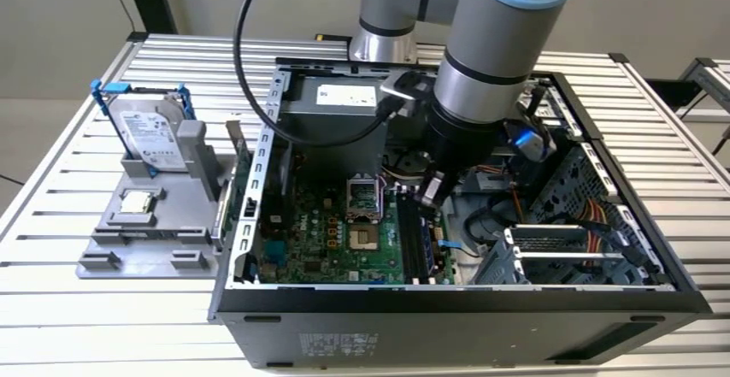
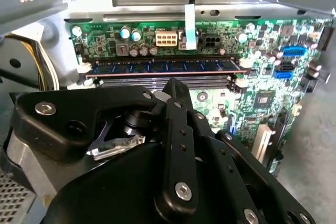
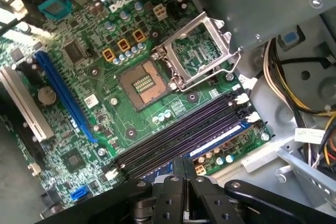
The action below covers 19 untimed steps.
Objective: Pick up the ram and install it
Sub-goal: 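Press down the ram until it locks into place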
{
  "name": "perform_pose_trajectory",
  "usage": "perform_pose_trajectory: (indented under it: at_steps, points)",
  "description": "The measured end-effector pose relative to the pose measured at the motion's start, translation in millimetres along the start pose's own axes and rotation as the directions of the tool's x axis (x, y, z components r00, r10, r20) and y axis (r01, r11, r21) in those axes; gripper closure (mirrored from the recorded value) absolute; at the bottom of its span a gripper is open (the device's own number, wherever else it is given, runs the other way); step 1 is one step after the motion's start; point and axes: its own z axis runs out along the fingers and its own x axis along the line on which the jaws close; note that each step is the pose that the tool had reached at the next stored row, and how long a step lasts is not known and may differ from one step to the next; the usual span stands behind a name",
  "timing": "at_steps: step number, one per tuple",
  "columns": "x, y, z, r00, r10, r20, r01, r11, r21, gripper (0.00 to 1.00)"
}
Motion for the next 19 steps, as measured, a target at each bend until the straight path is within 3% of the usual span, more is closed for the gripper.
perform_pose_trajectory:
  at_steps: [5,9,19]
  points:
    - [0.0,0.0,0.0,0.9982,-0.059,-0.0003,0.059,0.9982,0.0033,1.0]
    - [0.0,0.0,0.0,0.9932,-0.117,-0.0009,0.117,0.9932,0.0064,1.0]
    - [0.0,0.0,0.0,0.9674,-0.253,-0.0029,0.253,0.9673,0.0138,1.0]
